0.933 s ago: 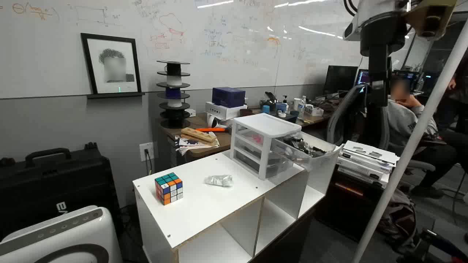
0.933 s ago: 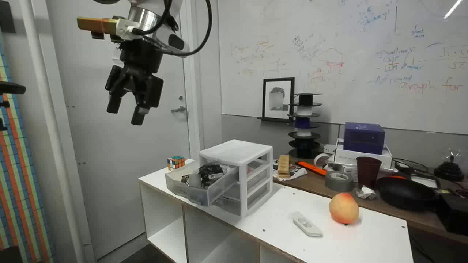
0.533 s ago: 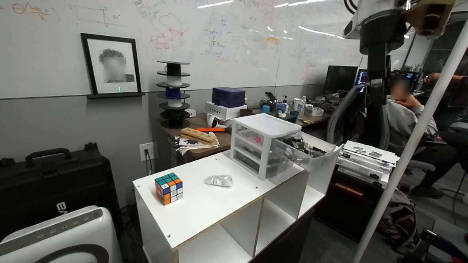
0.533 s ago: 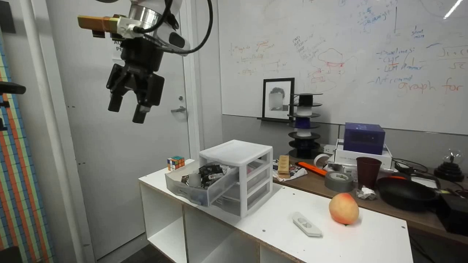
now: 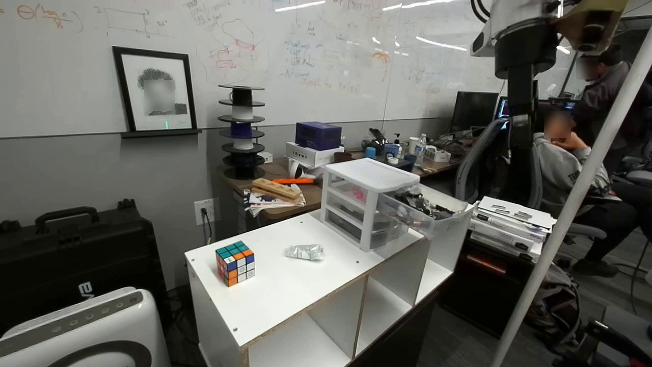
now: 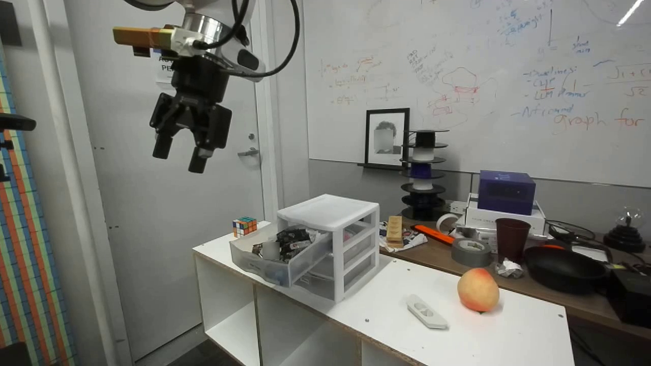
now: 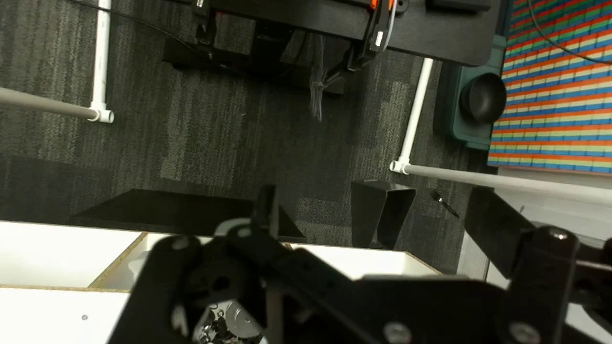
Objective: Put the two white objects into the drawer then close the drawer.
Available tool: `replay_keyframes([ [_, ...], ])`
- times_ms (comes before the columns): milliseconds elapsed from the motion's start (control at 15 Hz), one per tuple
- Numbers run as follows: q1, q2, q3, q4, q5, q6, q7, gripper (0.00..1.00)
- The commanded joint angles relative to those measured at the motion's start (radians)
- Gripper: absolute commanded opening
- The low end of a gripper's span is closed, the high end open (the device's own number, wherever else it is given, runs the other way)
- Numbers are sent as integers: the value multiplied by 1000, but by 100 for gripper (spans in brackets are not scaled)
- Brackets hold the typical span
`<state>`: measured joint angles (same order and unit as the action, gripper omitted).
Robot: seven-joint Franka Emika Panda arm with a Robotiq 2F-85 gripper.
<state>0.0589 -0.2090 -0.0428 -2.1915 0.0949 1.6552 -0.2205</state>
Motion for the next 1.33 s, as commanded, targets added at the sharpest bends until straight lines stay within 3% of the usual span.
replay_keyframes([
  [0,21,162,53,197,-74,-97,-60,100],
  [333,67,409,142,450,-181,-142,-127,100],
  [733,132,690,193,676,-407,-42,-185,100],
  [1267,141,893,189,779,-368,228,-92,100],
])
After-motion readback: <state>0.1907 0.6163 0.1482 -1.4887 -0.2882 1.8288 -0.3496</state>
